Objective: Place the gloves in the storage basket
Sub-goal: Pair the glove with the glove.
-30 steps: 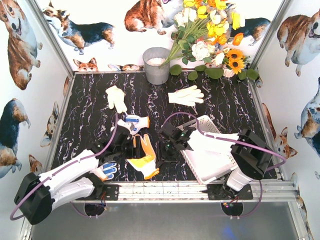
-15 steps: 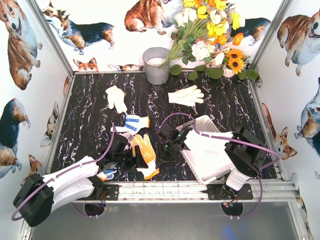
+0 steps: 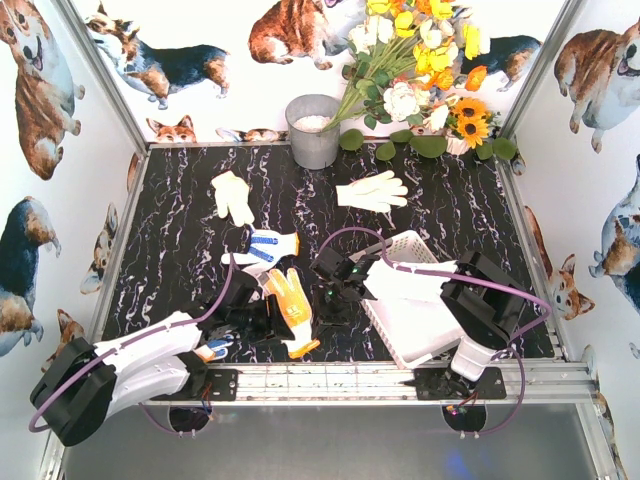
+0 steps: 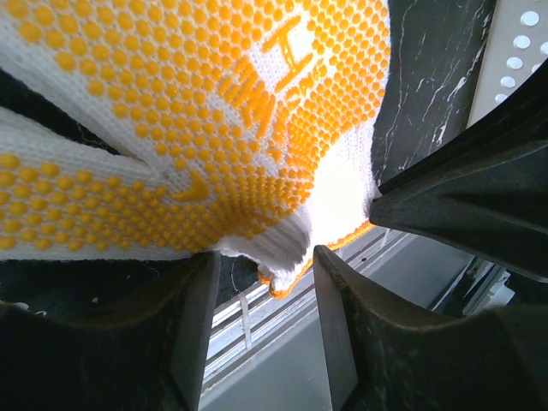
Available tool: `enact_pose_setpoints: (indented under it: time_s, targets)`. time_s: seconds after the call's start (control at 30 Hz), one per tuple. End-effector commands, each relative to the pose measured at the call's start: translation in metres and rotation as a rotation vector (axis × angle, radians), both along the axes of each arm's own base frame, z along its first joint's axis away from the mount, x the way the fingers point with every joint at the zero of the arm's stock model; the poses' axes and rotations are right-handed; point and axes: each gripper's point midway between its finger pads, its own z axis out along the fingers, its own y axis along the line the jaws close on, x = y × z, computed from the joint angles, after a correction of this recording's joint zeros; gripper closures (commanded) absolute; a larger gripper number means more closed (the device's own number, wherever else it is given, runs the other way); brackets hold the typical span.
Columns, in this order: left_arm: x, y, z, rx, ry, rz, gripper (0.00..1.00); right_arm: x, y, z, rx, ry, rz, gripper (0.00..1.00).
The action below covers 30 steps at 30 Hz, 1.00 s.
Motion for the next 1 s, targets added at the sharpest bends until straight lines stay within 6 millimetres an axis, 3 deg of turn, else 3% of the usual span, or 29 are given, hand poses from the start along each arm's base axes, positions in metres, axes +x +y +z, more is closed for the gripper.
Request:
enact_pose_setpoints:
  time_s: [0.0, 0.13, 0.2, 0.37, 0.5, 0.63, 0.8, 0.97]
  targets:
    - [0.001, 0.006, -0.008, 0.034, -0.006, 0.003, 0.6, 0.005, 0.016, 0.011, 0.064, -0.022, 0.009, 1.0]
    - [0.005, 0.013, -0.006, 0.094, -0.045, -0.02, 0.62, 0.004, 0.013, 0.004, 0.032, -0.009, 0.007, 1.0]
    - [0.007, 0.019, -0.001, 0.136, -0.078, -0.044, 0.58, 0.005, 0.008, 0.002, 0.0, -0.018, 0.006, 0.99]
    - [0.023, 0.032, 0.025, 0.231, -0.194, -0.072, 0.54, 0.008, 0.002, 0.001, -0.034, -0.041, 0.002, 0.92]
    - [0.037, 0.017, 0.049, 0.159, -0.269, -0.068, 0.58, 0.007, 0.003, 0.0, -0.028, -0.036, 0.006, 0.87]
    - [0.045, -0.009, 0.059, 0.034, -0.284, -0.068, 0.65, 0.006, 0.006, 0.0, -0.012, -0.029, 0.012, 0.82]
    - [0.044, -0.028, 0.048, -0.033, -0.251, -0.088, 0.72, 0.004, 0.009, -0.003, 0.0, -0.016, 0.022, 0.79]
    - [0.031, -0.028, 0.023, -0.04, -0.204, -0.122, 0.77, 0.002, 0.009, -0.006, 0.001, -0.001, 0.023, 0.76]
